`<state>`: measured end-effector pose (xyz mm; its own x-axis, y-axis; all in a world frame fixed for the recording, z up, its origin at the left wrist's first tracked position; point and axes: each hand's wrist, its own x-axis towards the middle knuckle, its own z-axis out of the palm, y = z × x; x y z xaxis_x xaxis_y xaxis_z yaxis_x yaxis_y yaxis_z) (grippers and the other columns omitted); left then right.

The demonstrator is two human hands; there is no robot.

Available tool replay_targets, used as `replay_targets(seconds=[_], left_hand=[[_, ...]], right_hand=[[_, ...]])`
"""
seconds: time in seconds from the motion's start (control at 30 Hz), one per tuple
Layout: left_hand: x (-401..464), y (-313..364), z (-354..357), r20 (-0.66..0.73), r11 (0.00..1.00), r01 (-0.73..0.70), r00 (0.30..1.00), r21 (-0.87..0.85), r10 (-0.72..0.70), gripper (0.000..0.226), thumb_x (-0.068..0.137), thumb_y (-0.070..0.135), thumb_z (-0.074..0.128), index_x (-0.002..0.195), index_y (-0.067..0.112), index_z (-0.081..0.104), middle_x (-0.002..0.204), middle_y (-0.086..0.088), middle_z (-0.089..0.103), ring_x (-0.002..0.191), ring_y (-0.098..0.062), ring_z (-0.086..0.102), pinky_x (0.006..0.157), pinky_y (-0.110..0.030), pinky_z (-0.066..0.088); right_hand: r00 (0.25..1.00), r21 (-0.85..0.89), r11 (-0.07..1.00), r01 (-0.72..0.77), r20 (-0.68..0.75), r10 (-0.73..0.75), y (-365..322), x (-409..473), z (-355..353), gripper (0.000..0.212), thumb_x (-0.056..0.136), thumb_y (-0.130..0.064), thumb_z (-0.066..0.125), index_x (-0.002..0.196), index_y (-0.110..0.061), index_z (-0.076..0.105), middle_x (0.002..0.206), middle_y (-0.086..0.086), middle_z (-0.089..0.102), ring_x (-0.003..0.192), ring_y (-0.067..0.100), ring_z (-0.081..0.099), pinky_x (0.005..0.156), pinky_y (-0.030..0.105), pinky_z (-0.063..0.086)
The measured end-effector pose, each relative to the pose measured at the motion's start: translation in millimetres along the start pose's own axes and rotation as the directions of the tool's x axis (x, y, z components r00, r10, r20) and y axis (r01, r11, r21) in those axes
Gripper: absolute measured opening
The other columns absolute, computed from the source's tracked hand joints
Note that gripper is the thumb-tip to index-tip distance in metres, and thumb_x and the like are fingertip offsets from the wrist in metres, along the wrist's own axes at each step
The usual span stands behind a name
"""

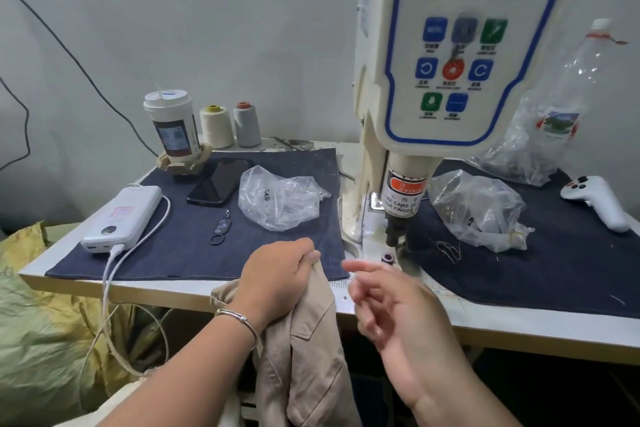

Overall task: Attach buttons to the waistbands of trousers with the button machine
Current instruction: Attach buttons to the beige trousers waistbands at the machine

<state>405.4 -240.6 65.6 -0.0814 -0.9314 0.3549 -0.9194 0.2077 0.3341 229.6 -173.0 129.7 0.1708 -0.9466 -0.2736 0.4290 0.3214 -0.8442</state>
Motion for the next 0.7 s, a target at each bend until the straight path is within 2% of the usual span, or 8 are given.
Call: replay_targets(seconds=[0.07, 0.1, 0.17, 0.27, 0.33, 0.43, 0.6, 0.7], left_hand=[[0, 2, -1, -0.013, 1.000, -0.022, 1.000, 0.016, 0.023, 0.020, 0.098, 0.030, 0.044, 0.081, 0.021, 0.052, 0.080, 0.000, 0.064, 0.079, -0.025, 0.056, 0.061, -0.036, 0.024], [0, 3, -3, -0.025, 0.999, -0.029, 0.999, 0.014, 0.030, 0.017, 0.095, 0.027, 0.046, 0.083, 0.022, 0.056, 0.083, -0.002, 0.067, 0.081, -0.028, 0.059, 0.061, -0.035, 0.024], [-1, 4, -5, -0.040, 1.000, -0.030, 0.999, -0.005, 0.030, 0.014, 0.091, 0.025, 0.049, 0.078, 0.024, 0.054, 0.084, -0.005, 0.069, 0.079, -0.031, 0.060, 0.059, -0.034, 0.023], [-2, 4, -3, -0.048, 1.000, -0.019, 0.999, -0.024, 0.018, 0.020, 0.089, 0.027, 0.045, 0.070, 0.024, 0.039, 0.082, -0.010, 0.066, 0.077, -0.035, 0.057, 0.059, -0.034, 0.021], [-1, 2, -2, -0.039, 1.000, -0.003, 0.999, -0.016, 0.002, 0.020, 0.091, 0.024, 0.046, 0.072, 0.020, 0.045, 0.086, -0.012, 0.066, 0.079, -0.035, 0.057, 0.061, -0.034, 0.022], [0, 0, -2, -0.024, 1.000, -0.026, 0.999, -0.004, 0.026, 0.020, 0.091, 0.026, 0.046, 0.086, 0.013, 0.061, 0.093, -0.009, 0.067, 0.083, -0.031, 0.058, 0.064, -0.034, 0.029], [0, -1, -5, -0.064, 0.996, -0.074, 0.995, -0.051, 0.070, 0.017, 0.090, 0.024, 0.047, 0.082, 0.014, 0.058, 0.089, -0.010, 0.067, 0.082, -0.032, 0.057, 0.063, -0.035, 0.029], [0, -1, -7, -0.098, 0.991, -0.123, 0.988, -0.043, 0.119, 0.016, 0.082, 0.022, 0.052, 0.068, 0.014, 0.057, 0.070, -0.010, 0.065, 0.064, -0.034, 0.058, 0.053, -0.030, 0.028]], right_hand=[[0.984, -0.292, 0.939, 0.180, 0.051, -0.173, 0, 13, 22, 0.020, 0.083, 0.002, 0.059, 0.081, -0.013, 0.073, 0.060, 0.001, 0.060, 0.043, 0.009, 0.043, 0.041, 0.017, 0.034], [0.962, -0.434, 0.860, 0.270, 0.084, -0.260, -1, 25, 33, 0.021, 0.083, 0.001, 0.061, 0.081, -0.017, 0.071, 0.063, -0.003, 0.063, 0.048, 0.008, 0.048, 0.047, 0.019, 0.039], [0.900, -0.680, 0.623, 0.386, 0.128, -0.418, -3, 56, 52, 0.022, 0.082, -0.002, 0.059, 0.083, -0.022, 0.067, 0.071, -0.007, 0.064, 0.062, 0.010, 0.056, 0.061, 0.026, 0.046], [0.838, -0.913, 0.231, 0.337, 0.179, -0.516, -2, 109, 76, 0.026, 0.084, -0.008, 0.049, 0.093, -0.025, 0.066, 0.092, -0.006, 0.060, 0.078, 0.017, 0.056, 0.061, 0.028, 0.039], [0.864, -0.960, 0.046, 0.275, 0.226, -0.449, 2, 143, 90, 0.030, 0.087, -0.007, 0.046, 0.100, -0.025, 0.066, 0.114, 0.002, 0.053, 0.097, 0.024, 0.056, 0.069, 0.028, 0.037], [0.894, -0.955, -0.185, 0.232, 0.284, -0.345, 9, 182, 106, 0.029, 0.092, -0.010, 0.047, 0.108, -0.024, 0.067, 0.122, 0.007, 0.044, 0.117, 0.028, 0.043, 0.075, 0.032, 0.035], [0.925, -0.929, -0.304, 0.209, 0.289, -0.248, 15, 220, 121, 0.027, 0.092, -0.024, 0.052, 0.113, -0.028, 0.068, 0.127, 0.006, 0.043, 0.122, 0.028, 0.037, 0.092, 0.037, 0.041], [0.918, -0.908, -0.355, 0.222, 0.317, -0.237, 13, 231, 133, 0.027, 0.089, -0.020, 0.054, 0.113, -0.027, 0.067, 0.125, 0.006, 0.044, 0.120, 0.029, 0.038, 0.093, 0.038, 0.038]])
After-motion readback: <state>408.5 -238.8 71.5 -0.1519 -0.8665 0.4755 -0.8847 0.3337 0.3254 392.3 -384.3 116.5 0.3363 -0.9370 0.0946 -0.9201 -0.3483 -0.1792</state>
